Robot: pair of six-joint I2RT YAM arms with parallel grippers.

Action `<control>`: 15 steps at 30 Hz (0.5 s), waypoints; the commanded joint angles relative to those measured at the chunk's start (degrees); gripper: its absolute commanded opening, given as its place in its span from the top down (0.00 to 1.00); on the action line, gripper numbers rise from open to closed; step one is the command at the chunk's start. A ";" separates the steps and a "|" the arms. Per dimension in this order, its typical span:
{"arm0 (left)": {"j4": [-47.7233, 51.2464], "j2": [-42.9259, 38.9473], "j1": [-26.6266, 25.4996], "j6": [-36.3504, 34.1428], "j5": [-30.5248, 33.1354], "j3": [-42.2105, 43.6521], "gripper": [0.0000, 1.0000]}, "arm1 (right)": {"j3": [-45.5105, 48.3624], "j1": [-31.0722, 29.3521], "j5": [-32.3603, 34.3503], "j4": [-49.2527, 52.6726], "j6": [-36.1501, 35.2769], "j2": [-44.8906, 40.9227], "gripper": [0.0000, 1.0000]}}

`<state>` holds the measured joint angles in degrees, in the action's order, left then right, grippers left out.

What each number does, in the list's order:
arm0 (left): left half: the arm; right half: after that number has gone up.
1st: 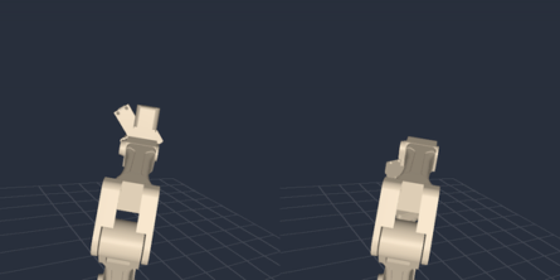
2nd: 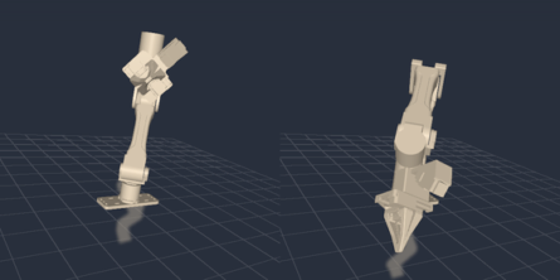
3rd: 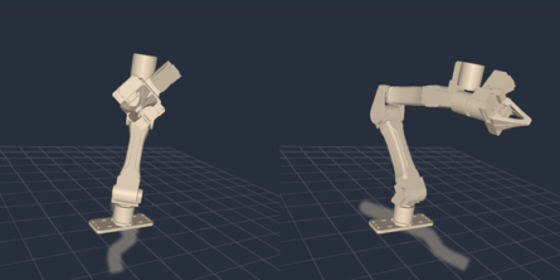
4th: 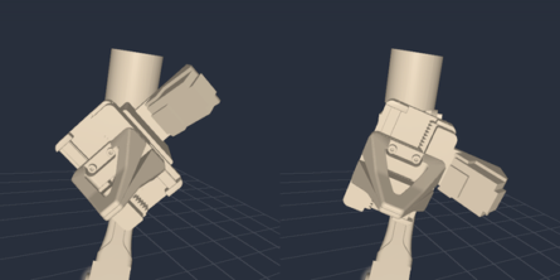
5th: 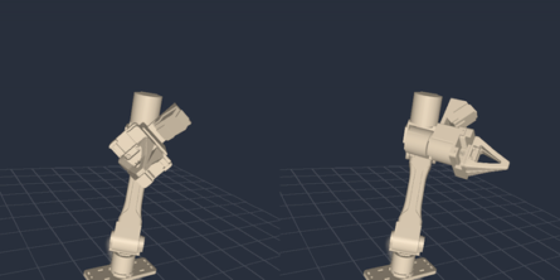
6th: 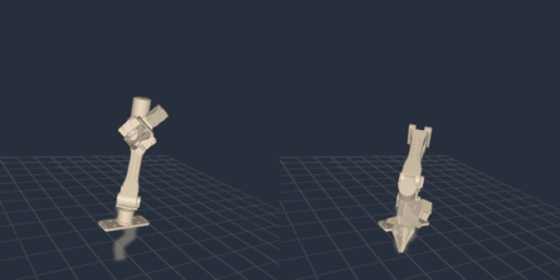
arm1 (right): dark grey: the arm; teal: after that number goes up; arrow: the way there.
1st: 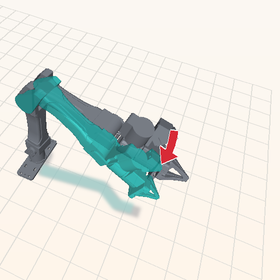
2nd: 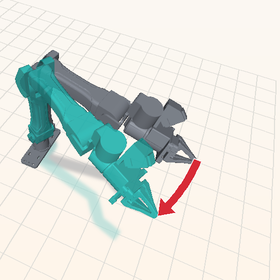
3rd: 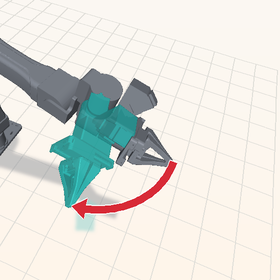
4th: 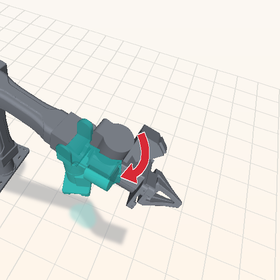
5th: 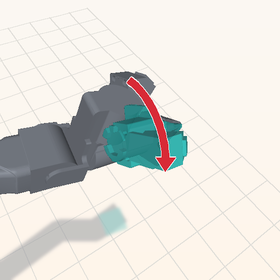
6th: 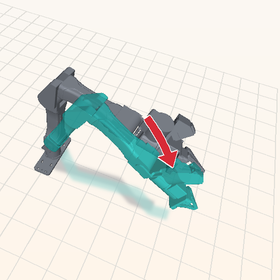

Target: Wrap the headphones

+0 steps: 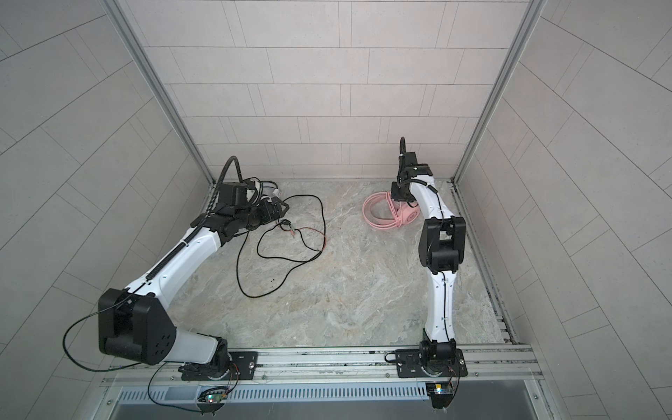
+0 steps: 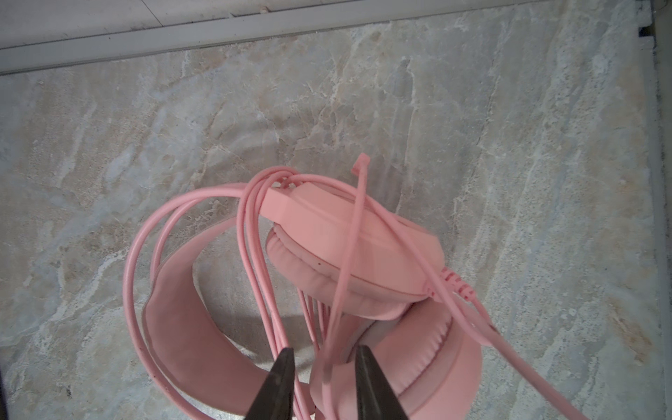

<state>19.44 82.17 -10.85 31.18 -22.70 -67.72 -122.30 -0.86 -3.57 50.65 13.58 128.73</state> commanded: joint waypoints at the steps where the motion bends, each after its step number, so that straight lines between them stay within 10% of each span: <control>1: 1.16 -1.14 1.14 -2.16 -2.06 0.93 0.00 | -4.00 -0.87 1.64 3.46 -1.50 2.91 0.76; 15: -3.11 -1.80 5.05 0.45 -6.16 4.18 0.00 | -15.43 -1.31 1.37 10.11 -3.14 8.46 0.80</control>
<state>18.44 81.82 -6.33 31.05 -27.24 -64.47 -135.24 -2.09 -2.72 57.54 11.62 136.94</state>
